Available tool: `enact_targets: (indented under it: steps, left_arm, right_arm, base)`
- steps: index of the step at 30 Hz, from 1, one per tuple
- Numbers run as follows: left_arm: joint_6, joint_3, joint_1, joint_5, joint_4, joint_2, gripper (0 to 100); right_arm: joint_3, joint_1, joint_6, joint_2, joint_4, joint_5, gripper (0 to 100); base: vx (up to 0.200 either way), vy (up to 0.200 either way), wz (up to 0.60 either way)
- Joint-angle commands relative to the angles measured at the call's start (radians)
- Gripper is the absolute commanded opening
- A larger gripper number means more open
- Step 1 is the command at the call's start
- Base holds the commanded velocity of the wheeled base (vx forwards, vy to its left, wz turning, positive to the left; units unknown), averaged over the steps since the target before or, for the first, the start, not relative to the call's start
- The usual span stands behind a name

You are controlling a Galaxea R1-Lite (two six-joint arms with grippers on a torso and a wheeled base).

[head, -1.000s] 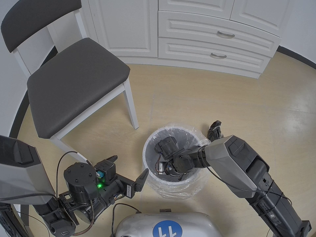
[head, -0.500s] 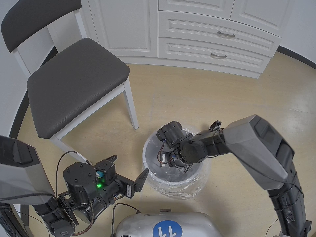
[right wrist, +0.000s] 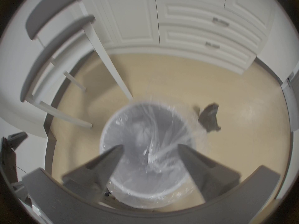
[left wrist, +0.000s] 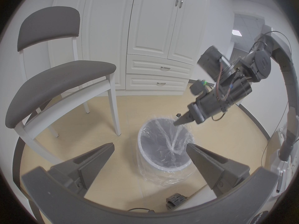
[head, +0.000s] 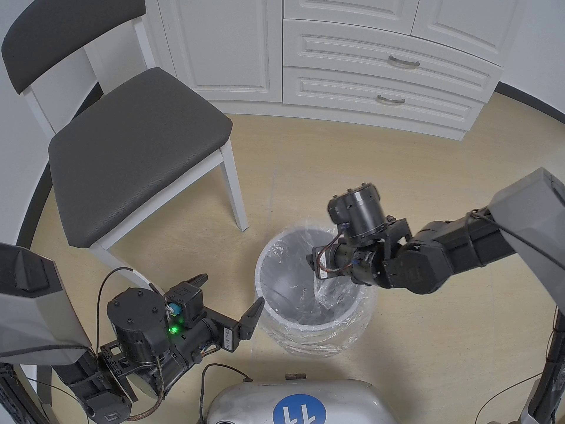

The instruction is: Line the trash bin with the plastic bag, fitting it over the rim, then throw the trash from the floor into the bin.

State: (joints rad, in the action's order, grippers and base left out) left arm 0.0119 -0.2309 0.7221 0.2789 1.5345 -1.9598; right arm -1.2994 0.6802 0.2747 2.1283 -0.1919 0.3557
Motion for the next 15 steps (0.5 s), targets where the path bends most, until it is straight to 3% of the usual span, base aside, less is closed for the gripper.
enact_targets:
  steps: [1,5,8,12,15]
  left_arm:
    - [0.005,-0.002,-0.015,0.002,0.001,0.018,100]
    - [0.003,0.004,-0.016,0.006,0.001,0.032,100]
    - [0.003,0.013,-0.016,0.008,0.001,0.053,100]
    - [-0.004,0.027,-0.015,0.008,0.001,0.071,100]
    - [0.000,0.018,-0.016,0.013,0.001,0.073,100]
  right_arm:
    - [0.301,-0.107,-0.259,-0.202,-0.377,0.009,100]
    - [0.402,-0.180,-0.331,-0.261,-0.512,0.008,100]
    - [0.423,-0.260,-0.341,-0.320,-0.518,-0.009,100]
    - [0.416,-0.366,-0.338,-0.350,-0.521,-0.084,100]
    - [0.413,-0.399,-0.333,-0.334,-0.523,-0.095,100]
  base:
    - [0.000,0.000,0.00]
    - [0.000,0.000,0.00]
    - [0.000,0.000,0.00]
    - [0.000,0.000,0.00]
    - [0.000,0.000,0.00]
